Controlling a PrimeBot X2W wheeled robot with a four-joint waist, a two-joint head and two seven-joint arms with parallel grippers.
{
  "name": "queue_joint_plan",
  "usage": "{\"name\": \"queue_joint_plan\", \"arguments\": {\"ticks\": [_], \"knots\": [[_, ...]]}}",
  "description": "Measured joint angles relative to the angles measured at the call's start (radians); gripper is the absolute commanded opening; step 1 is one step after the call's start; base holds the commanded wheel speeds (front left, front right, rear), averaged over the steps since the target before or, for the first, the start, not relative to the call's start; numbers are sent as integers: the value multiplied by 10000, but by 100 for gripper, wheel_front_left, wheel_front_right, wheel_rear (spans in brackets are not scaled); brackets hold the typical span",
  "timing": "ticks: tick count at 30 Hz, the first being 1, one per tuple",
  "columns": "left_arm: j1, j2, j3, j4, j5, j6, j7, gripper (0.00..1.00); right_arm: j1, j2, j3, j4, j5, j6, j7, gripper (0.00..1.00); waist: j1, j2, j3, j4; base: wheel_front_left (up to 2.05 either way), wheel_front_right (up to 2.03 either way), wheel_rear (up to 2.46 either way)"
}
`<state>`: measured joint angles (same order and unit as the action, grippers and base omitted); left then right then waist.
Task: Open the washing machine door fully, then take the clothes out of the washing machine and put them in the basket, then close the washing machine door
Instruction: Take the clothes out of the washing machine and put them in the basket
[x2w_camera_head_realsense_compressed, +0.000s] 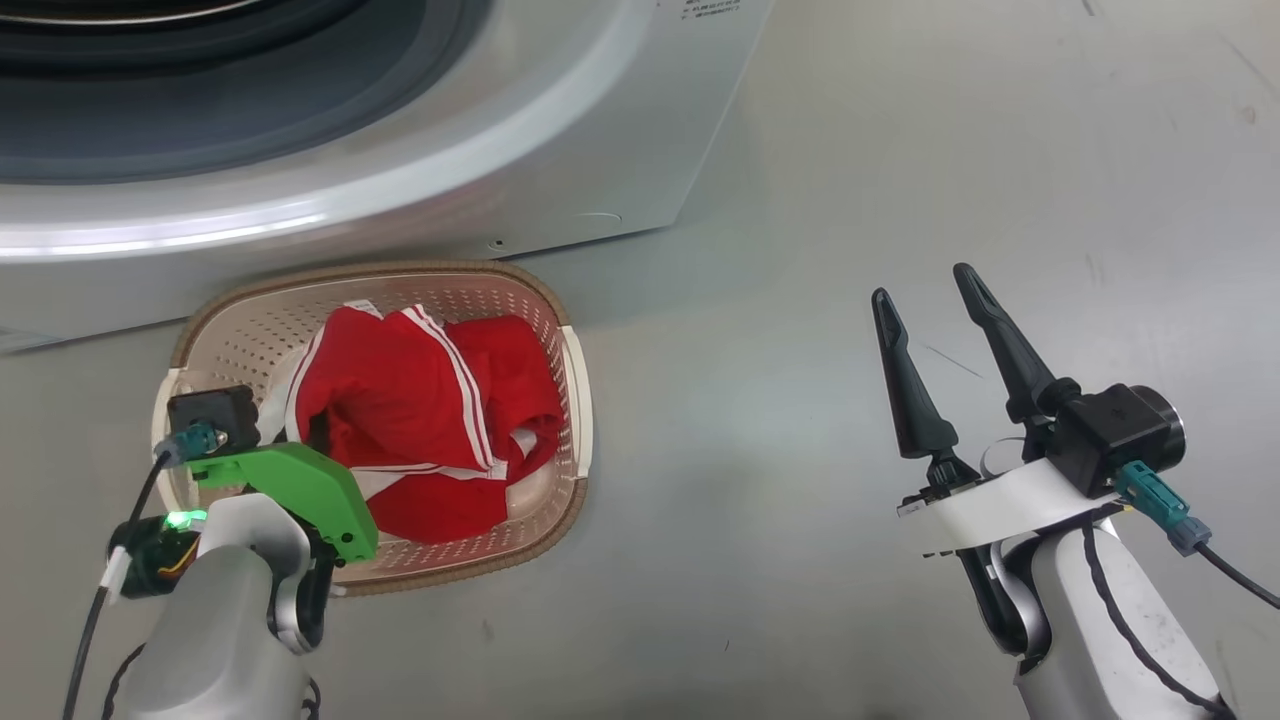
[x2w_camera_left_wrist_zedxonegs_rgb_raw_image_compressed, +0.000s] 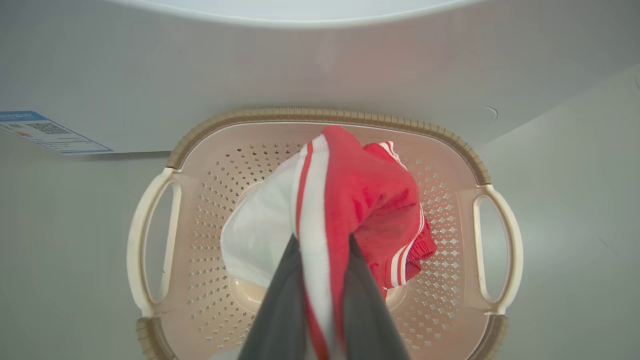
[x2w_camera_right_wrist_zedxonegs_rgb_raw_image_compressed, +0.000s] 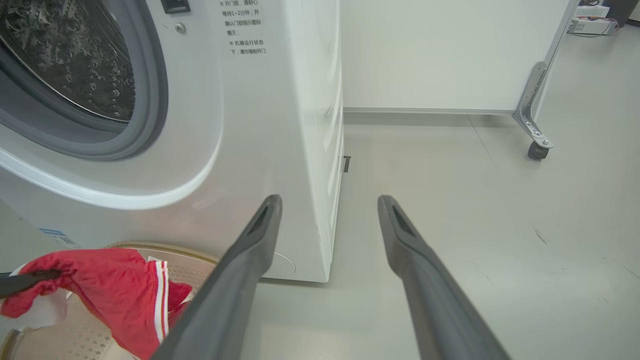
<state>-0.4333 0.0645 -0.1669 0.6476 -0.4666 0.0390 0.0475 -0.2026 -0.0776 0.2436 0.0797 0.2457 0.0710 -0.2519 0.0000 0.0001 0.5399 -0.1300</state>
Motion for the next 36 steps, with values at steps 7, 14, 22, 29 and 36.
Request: {"name": "queue_joint_plan", "arguments": {"ticks": [7, 14, 22, 29, 36], "knots": [[-658, 196, -73, 1116, 31, -21, 303, 0, -276, 63, 127, -12, 4, 67, 0, 100, 0, 0, 530, -301, 0, 0, 0], [-908, 102, -199, 2186, -71, -322, 671, 25, -440, 88, 146, 88, 69, 69, 0, 100, 1, 0, 873, -541, 0, 0, 0], [-1320, 105, -217, 2801, -48, -416, 458, 100, -476, 113, 69, 244, 75, 67, -2, 100, 1, 0, 895, -548, 0, 0, 0], [-1406, 127, -232, 3108, 40, -454, -132, 100, -551, 115, 6, 422, 75, 67, -2, 100, 0, 0, 698, -436, 0, 0, 0], [-1416, 102, -405, 2938, 293, -560, -1453, 100, -547, 115, -159, 581, 75, 58, -2, 100, 0, 0, 236, -225, 0, 0, 0]]}}
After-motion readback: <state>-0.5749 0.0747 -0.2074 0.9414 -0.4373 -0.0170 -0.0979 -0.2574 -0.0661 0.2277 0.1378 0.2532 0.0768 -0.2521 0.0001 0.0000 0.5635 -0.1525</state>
